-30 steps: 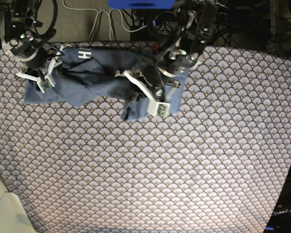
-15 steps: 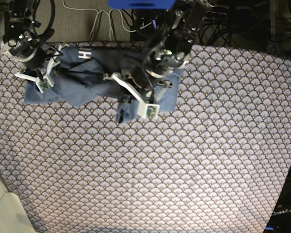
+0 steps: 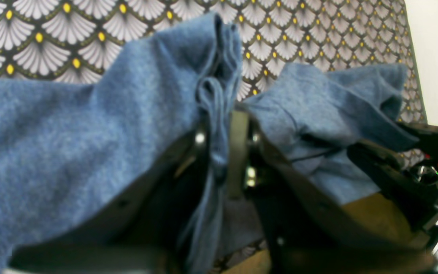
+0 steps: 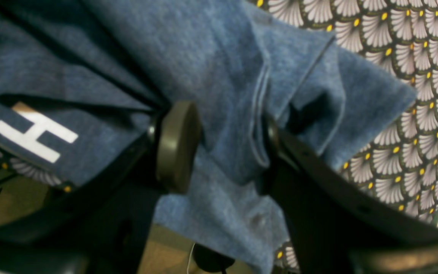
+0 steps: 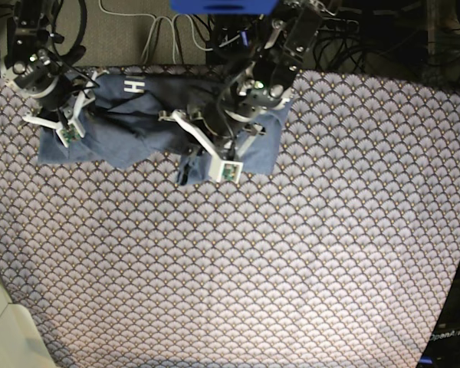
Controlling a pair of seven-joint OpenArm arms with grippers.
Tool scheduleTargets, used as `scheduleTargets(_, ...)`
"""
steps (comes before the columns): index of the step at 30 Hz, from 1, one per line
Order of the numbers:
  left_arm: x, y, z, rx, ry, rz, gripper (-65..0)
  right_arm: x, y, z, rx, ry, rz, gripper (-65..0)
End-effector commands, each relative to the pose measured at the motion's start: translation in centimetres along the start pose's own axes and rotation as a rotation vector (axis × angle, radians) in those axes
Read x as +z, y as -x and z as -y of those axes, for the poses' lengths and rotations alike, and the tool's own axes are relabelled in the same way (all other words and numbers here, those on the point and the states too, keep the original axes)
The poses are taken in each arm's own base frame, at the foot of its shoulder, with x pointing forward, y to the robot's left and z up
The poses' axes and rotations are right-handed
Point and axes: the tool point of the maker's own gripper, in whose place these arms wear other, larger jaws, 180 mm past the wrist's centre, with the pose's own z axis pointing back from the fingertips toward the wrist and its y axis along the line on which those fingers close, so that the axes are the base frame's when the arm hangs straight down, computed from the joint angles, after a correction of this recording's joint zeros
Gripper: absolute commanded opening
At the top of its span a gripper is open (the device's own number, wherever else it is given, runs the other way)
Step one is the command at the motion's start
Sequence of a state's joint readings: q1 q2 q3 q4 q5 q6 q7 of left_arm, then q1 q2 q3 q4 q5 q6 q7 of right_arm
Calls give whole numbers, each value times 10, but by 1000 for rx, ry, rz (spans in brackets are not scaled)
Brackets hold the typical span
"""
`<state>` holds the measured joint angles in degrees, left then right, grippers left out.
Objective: Fold the T-shirt properly
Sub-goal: 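Grasp the shirt end with the left gripper and fold it toward the right gripper, then lower the folded end onto the shirt and hold with both grippers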
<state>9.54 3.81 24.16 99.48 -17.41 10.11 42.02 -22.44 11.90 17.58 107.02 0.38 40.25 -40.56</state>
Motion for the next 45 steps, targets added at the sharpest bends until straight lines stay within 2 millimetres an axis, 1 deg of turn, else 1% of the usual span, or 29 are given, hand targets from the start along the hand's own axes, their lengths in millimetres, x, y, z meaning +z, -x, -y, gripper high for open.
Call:
scheduleTargets(1, 3, -14, 11, 1, 32, 44, -476, 4, -8, 6, 7, 16, 31, -388)
scheduleTargets(4, 5, -12, 15, -6, 48, 22, -279, 4, -8, 7, 9, 17, 31, -388)
scheduleTargets(5, 6, -14, 18, -6, 55, 28, -233, 4, -8, 7, 9, 17, 31, -388)
scheduleTargets(6, 8, -15, 24, -6, 76, 28, -192, 4, -8, 7, 9, 17, 31, -388)
scheduleTargets(7, 9, -15, 31, -7, 99, 29, -169, 4, -8, 7, 9, 17, 31, -388)
scheduleTargets(8, 10, -13, 33, -14, 113, 22, -154, 4, -8, 7, 9, 17, 31, -388)
scheduleTargets(9, 12, -14, 34, -16, 125, 21, -154, 4, -8, 7, 9, 17, 31, -388)
scheduleTargets(11, 15, -20, 33, -9, 134, 33, -175, 4, -8, 7, 9, 17, 31, -388)
scheduleTargets(13, 16, -21, 29, -5, 134, 33, -231, 4, -8, 7, 9, 17, 31, -388)
scheduleTargets(15, 16, -20, 17, -6, 109, 27, -325, 4, -9, 7, 9, 17, 32, -388)
scheduleTargets(19, 18, -20, -8, 9, 54, 24, -581, 4, -9, 7, 9, 17, 32, -388)
scheduleTargets(20, 20, -20, -15, 6, 37, 24, -629, 4, -9, 7, 10, 18, 33, -388)
scheduleTargets(21, 21, -20, -22, 1, 24, 23, -650, 4, -9, 7, 10, 18, 33, -388)
scheduleTargets(23, 24, -14, -35, 3, -4, 11, -641, 5, -11, 9, 10, 24, 41, -388)
scheduleTargets(26, 29, -14, -51, 21, -43, 15, -647, 6, -13, 11, 10, 29, 50, -388)
scheduleTargets(28, 29, -13, -63, 38, -72, 15, -647, 6, -19, 14, 13, 39, 63, -388)
scheduleTargets(30, 25, -9, -77, 56, -102, -2, -647, 8, -21, 14, 18, 42, 69, -383)
scheduleTargets(33, 17, 9, -91, 79, -135, -52, -647, 12, -27, 14, 28, 50, 86, -381)
scheduleTargets(35, 10, 12, -95, 77, -143, -68, -647, 14, -29, 16, 28, 58, 88, -361)
scheduleTargets(39, 3, 27, -104, 86, -163, -114, -647, 23, -24, 38, -25, 127, 90, -291)
scheduleTargets(41, 2, 29, -106, 89, -169, -121, -647, 26, -25, 51, -51, 167, 101, -269)
scheduleTargets(43, 1, 25, -106, 85, -166, -111, -647, 29, -25, 61, -65, 194, 105, -255)
scheduleTargets(45, 2, 23, -105, 83, -165, -100, -647, 31, -25, 66, -72, 210, 108, -244)
